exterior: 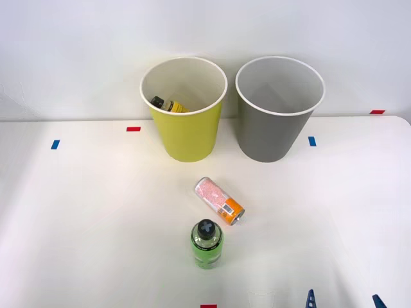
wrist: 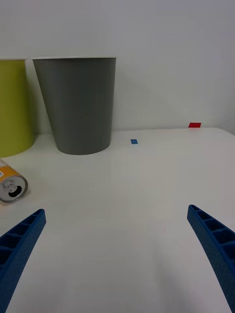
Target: Put cans in the gray bin, plastic bottles in the light green bin
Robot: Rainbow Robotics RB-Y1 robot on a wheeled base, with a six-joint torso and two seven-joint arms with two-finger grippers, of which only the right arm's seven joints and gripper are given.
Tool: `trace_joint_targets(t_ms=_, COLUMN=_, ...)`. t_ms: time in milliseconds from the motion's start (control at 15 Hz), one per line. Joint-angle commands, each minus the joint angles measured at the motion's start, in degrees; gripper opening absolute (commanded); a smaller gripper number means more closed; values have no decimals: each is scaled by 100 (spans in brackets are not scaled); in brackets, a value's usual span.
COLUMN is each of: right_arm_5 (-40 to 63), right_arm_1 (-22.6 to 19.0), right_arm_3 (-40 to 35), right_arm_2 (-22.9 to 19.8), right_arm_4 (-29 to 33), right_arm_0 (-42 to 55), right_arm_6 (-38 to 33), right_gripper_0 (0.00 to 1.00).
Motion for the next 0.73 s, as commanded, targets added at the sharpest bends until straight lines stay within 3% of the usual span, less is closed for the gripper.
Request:
trace_joint_targets(t_ms=67, right_arm_5=0, right_arm_1=0, right_arm_3=0, right_arm_2=0, right_arm_4=0, right_arm_0=0, right_arm_6=0, right_gripper_0=100)
trace_joint_targets(t_ms=733, right_arm_5=0, right_arm_1=0, right_arm_3=0, right_arm_2=0, right_arm_4=0, right_arm_0=0, right_arm_6=0, right_gripper_0=100)
